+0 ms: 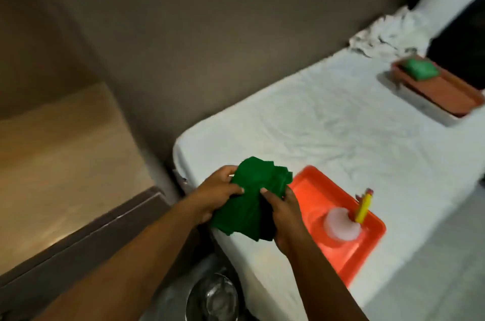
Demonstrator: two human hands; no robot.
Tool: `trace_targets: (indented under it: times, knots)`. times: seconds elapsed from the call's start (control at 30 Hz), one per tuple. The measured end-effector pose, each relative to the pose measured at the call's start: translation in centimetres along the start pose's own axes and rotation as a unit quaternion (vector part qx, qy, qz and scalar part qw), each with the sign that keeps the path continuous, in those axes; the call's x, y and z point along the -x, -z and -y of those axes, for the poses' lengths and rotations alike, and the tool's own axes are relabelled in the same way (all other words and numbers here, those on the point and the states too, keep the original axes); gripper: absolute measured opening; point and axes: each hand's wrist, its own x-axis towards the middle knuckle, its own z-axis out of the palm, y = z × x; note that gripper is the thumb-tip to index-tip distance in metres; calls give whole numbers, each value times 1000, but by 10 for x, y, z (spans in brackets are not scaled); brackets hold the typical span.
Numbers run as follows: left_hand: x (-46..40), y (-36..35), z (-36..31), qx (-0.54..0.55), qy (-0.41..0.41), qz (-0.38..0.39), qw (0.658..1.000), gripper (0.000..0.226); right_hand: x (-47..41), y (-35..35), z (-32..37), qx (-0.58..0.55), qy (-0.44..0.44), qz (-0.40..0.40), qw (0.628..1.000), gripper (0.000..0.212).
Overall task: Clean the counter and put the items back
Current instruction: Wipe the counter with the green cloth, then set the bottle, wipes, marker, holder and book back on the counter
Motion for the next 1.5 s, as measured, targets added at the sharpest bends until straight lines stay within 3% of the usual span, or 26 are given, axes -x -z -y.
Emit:
trace_targets:
  times: [0.13,0.33,0.4,0.47,0.57,0.7,0.8,0.93,1.17,1.27,1.37,1.5]
  knots:
    - [-84,-88,36,-55,8,55,997,45,-40,88,-27,59,45,-102,992,52]
    - [-187,-164,77,-133,-12,57,989,55,-120,152,-68,119,59,-161,978,67]
    - [-198,-166,88,-262,-21,78,962,62,-134,158,-82,158,20,-154,975,62]
    - [-196,-164,98,-382,-30,114,917,52,-138,159,-91,219,3,-166,962,53]
    - [-180,-156,105,-448,-17,152,881,37,-133,152,-92,267,-7,-218,939,47]
    - [-154,-135,88,-439,-2,138,888,37,-115,144,-82,289,-53,-240,925,40]
    - [-121,-103,62,-411,-7,96,907,42,-95,123,-63,333,-36,-227,914,52]
    - [-64,-45,23,-360,-33,34,932,45,-65,64,-31,334,33,-175,926,50]
    - [106,101,-10,-215,-126,-145,958,40,38,-114,0,284,124,-42,950,47]
    - [195,172,6,-160,-143,-229,949,35,100,-192,-15,356,196,70,911,37]
    - [281,244,42,-124,-126,-331,927,35,163,-269,-42,408,235,161,867,53]
    - [385,325,97,-64,-72,-443,891,42,240,-357,-92,435,261,280,815,51]
